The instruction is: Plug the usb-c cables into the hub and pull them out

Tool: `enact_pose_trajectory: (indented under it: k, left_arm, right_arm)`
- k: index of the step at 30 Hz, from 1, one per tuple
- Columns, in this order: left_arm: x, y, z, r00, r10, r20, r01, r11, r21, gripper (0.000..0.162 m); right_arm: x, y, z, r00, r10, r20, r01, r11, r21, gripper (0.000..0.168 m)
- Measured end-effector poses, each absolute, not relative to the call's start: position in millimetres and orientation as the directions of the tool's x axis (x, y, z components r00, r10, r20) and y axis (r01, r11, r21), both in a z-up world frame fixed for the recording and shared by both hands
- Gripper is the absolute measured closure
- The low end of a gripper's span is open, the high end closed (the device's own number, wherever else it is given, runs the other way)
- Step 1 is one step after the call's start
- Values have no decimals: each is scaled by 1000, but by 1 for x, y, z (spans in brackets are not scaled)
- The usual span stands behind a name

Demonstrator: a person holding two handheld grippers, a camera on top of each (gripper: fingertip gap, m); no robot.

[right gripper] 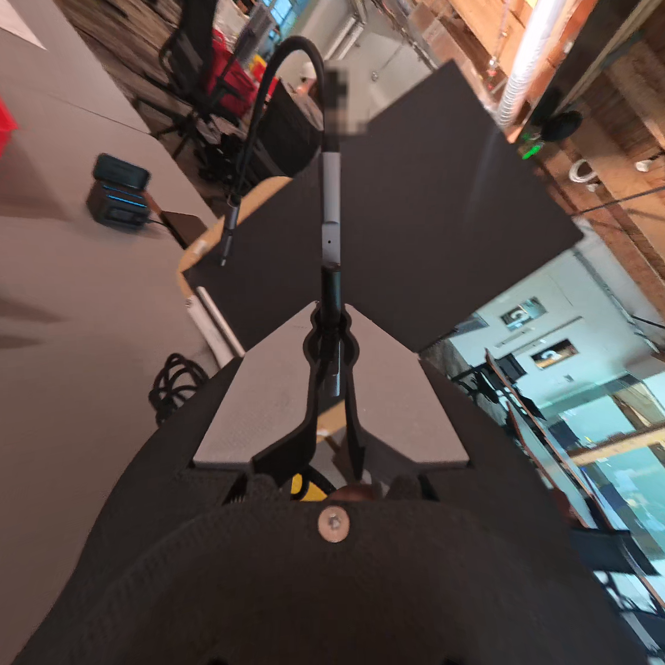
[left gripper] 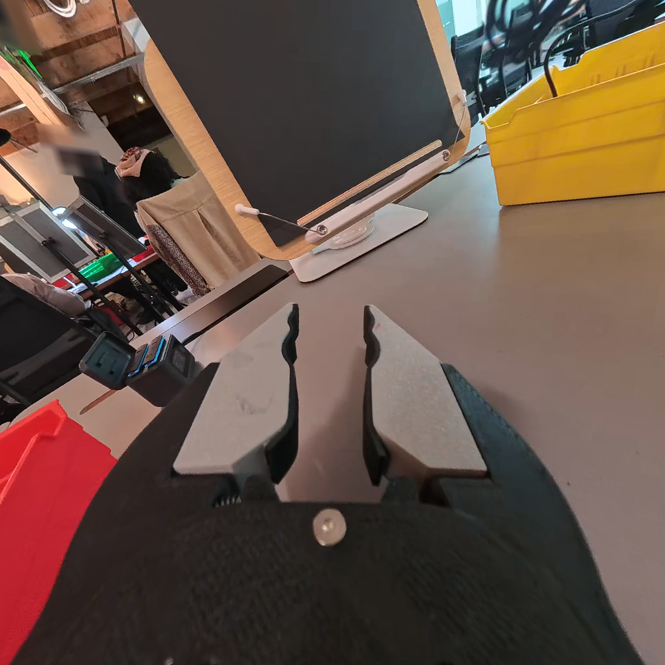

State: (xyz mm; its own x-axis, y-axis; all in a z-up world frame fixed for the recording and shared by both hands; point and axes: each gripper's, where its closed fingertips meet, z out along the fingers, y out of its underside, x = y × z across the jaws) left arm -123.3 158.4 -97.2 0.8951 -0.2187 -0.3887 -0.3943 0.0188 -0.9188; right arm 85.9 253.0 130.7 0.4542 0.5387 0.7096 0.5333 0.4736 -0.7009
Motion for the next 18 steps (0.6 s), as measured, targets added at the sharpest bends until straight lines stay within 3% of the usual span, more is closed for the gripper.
enact_pose_trajectory:
  k: [5, 10, 15, 18]
  left_arm:
    - [-121, 159, -97, 890, -223, -397, -402, 23, -915, 129]
    - [-119, 160, -97, 884, -224, -411, -416, 26, -909, 130]
    - [-118, 160, -98, 880, -226, -417, -423, 23, -906, 130]
    - [-116, 159, -96, 880, -231, -415, -419, 36, -907, 131]
  right_arm:
    - [142, 293, 164, 537, 396, 745, 584, 462, -667, 162]
    - [183, 333, 157, 543, 271, 795, 660, 448, -603, 162]
    - [189, 346, 85, 420, 391, 819, 705, 427, -566, 162]
    - [206, 343, 17, 211, 526, 824, 816, 370, -445, 162]
